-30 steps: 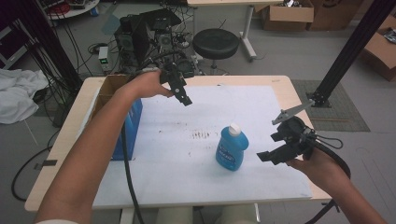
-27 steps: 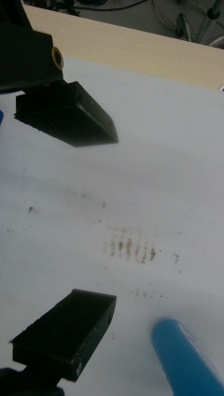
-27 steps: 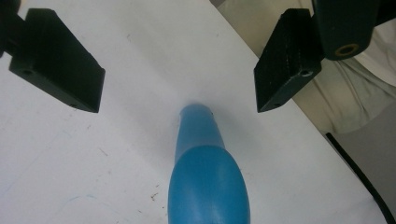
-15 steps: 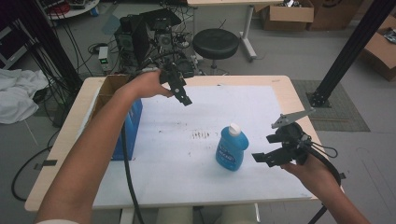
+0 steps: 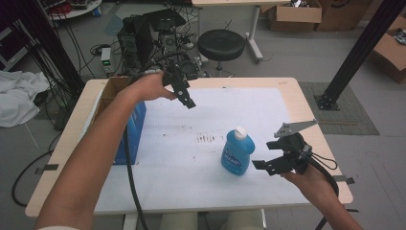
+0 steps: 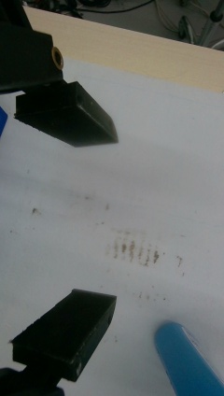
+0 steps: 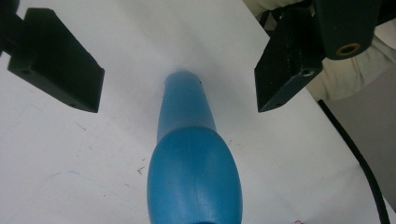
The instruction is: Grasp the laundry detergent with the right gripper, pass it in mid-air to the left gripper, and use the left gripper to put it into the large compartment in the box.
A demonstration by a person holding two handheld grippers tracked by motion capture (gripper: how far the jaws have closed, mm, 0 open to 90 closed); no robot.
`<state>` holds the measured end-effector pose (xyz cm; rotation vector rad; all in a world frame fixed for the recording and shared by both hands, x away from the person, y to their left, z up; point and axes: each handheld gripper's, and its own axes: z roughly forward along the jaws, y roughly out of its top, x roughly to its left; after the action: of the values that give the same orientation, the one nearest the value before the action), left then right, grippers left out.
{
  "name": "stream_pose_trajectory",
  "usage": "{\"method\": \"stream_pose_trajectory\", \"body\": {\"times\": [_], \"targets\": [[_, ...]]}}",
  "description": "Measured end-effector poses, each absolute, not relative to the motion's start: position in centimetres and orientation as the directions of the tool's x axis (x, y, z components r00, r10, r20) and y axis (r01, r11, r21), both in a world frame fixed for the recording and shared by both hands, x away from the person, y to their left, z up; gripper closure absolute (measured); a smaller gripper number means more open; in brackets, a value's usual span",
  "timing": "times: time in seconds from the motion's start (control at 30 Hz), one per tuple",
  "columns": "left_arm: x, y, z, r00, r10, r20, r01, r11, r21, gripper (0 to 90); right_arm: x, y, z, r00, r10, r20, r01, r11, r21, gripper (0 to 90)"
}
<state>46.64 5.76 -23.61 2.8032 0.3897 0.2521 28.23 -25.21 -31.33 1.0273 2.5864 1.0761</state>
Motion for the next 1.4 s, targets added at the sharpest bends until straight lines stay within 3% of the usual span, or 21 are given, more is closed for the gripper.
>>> {"method": "stream_pose_trajectory", "body": {"times": [1.4], "targets": [[46.7, 6.0, -23.9, 0.947, 0.297, 0.127, 0.245, -0.917, 0.316, 19.6, 29.6, -23.1, -35.4, -0.772, 0.627, 0.106, 0.462, 0.438, 0.771, 15.6]]}}
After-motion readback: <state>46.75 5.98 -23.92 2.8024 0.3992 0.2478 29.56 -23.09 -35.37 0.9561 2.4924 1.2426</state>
